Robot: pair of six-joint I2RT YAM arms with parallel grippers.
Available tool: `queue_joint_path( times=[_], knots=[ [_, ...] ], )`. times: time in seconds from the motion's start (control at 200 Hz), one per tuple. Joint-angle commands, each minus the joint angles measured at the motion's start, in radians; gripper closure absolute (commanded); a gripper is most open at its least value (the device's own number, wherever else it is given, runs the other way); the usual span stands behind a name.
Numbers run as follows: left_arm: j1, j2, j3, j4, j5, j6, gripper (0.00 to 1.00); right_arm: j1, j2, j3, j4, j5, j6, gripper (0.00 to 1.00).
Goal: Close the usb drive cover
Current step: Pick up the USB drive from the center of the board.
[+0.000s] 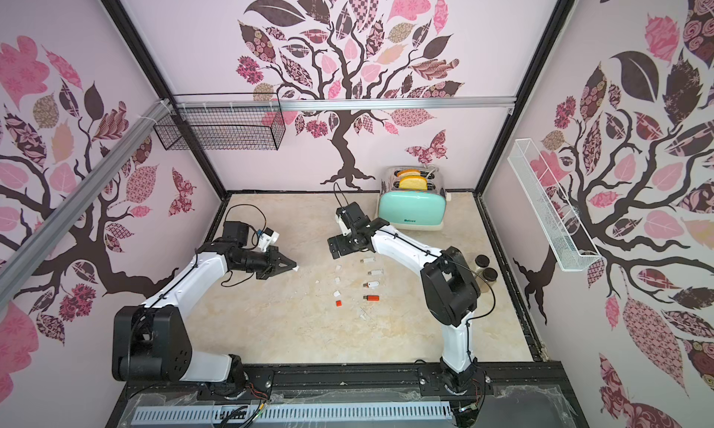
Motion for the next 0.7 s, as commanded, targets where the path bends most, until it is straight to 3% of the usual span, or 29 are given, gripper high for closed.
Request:
queue_joint_path(
  times=[0.0, 0.425, 0.695],
  knots=[
    [0.004, -0.063, -0.036, 0.028, -0.019, 0.003, 1.00, -0.016, 0.085, 0.121, -0.097, -0.002, 0.034, 0.02],
    [0.077, -0.221, -0.167, 0.138, -0.038, -0.013, 1.00, -0.083, 0.288, 0.349, -0.205, -0.053, 0.047, 0.01],
    [0.089, -0.260, -0.208, 0.182, -0.035, -0.013, 1.00, -0.132, 0.361, 0.386, -0.236, -0.120, 0.040, 0.01]
  ],
)
